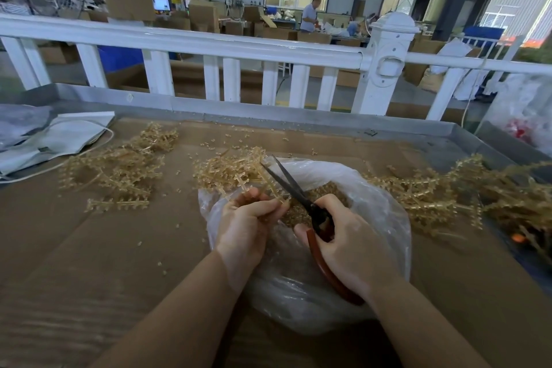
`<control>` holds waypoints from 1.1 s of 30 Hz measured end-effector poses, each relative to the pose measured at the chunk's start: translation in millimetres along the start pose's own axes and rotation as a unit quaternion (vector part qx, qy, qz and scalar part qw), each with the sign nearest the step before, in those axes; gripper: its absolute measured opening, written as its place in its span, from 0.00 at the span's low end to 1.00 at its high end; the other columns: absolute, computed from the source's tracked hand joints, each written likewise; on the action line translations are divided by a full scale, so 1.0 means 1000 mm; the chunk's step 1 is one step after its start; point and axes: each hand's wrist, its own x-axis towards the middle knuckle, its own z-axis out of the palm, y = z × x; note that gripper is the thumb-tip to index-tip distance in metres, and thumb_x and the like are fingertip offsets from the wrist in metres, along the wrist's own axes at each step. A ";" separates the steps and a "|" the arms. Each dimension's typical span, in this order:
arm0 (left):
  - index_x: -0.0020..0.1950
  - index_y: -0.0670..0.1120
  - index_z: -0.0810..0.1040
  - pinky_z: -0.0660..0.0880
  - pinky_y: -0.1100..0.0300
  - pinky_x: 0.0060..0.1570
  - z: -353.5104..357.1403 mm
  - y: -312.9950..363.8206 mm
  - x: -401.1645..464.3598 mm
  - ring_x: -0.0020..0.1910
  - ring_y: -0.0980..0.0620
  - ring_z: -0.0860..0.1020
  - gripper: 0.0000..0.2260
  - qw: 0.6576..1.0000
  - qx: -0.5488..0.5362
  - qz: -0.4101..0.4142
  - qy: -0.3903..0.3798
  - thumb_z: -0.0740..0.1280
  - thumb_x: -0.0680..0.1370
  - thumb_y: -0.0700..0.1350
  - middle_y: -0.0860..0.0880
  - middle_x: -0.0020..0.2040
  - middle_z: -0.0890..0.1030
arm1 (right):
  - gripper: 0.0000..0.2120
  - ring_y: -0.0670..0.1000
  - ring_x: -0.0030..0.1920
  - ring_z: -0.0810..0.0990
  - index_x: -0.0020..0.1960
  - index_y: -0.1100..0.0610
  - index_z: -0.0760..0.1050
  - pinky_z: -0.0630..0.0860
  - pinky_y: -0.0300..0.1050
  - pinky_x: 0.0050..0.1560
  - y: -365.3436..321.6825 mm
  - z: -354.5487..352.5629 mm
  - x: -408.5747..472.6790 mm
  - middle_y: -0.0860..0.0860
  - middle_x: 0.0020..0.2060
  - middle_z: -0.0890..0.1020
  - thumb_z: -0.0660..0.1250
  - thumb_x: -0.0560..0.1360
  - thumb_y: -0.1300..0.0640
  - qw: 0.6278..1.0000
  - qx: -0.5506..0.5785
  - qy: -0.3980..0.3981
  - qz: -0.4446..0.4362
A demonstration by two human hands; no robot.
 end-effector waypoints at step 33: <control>0.37 0.42 0.69 0.81 0.60 0.36 0.001 -0.002 0.000 0.36 0.48 0.76 0.16 0.999 0.021 0.026 -0.014 0.60 0.71 0.21 0.46 0.34 0.71 | 0.14 0.42 0.34 0.76 0.45 0.47 0.68 0.69 0.34 0.34 -0.003 -0.009 0.006 0.46 0.32 0.77 0.61 0.74 0.37 0.996 -0.015 -0.085 -0.002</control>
